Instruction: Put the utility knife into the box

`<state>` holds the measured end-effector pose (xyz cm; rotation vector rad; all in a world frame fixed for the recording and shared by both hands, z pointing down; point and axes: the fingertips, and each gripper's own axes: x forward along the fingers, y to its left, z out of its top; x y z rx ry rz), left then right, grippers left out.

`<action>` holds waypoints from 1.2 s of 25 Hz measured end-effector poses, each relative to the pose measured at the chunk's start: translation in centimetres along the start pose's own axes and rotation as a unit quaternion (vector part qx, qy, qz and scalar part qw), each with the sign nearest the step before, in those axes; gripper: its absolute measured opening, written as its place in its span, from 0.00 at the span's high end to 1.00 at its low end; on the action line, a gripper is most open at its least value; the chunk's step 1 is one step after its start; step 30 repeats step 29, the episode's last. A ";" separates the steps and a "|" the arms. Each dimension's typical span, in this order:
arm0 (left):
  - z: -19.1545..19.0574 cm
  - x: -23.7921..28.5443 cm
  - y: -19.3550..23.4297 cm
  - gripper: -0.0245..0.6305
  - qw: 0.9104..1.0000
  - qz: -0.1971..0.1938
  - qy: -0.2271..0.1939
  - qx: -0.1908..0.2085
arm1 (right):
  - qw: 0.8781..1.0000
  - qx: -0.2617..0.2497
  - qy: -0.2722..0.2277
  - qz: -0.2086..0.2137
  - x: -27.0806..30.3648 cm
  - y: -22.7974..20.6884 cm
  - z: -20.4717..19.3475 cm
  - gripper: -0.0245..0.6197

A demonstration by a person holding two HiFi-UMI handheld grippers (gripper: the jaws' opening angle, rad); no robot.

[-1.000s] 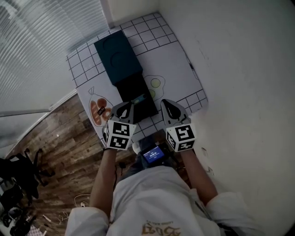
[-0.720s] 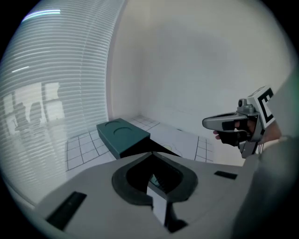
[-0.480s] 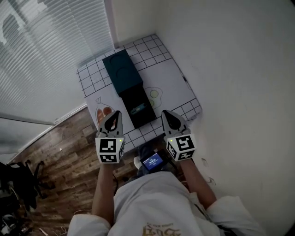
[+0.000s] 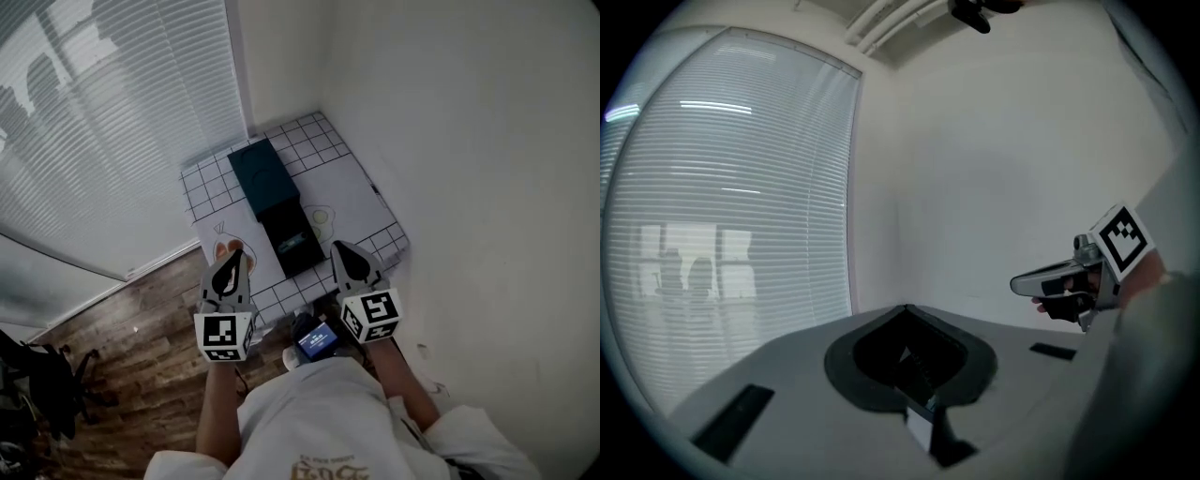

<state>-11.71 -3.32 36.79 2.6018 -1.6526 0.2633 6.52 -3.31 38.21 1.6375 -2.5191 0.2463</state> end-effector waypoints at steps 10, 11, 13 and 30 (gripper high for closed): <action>2.3 -2.9 1.0 0.95 0.998 0.017 -0.048 -0.029 | 0.999 -0.011 -0.030 0.009 -1.9 2.4 2.4 0.95; 2.4 -3.0 1.0 0.95 0.998 0.017 -0.048 -0.028 | 0.999 -0.011 -0.031 0.008 -2.0 2.4 2.4 0.95; 2.5 -3.3 0.9 0.95 0.998 0.017 -0.048 -0.025 | 0.999 -0.012 -0.031 0.006 -2.3 2.5 2.4 0.95; 2.9 -4.0 0.3 0.95 0.998 0.016 -0.053 -0.024 | 0.999 -0.020 -0.037 0.000 -3.2 2.1 3.0 0.95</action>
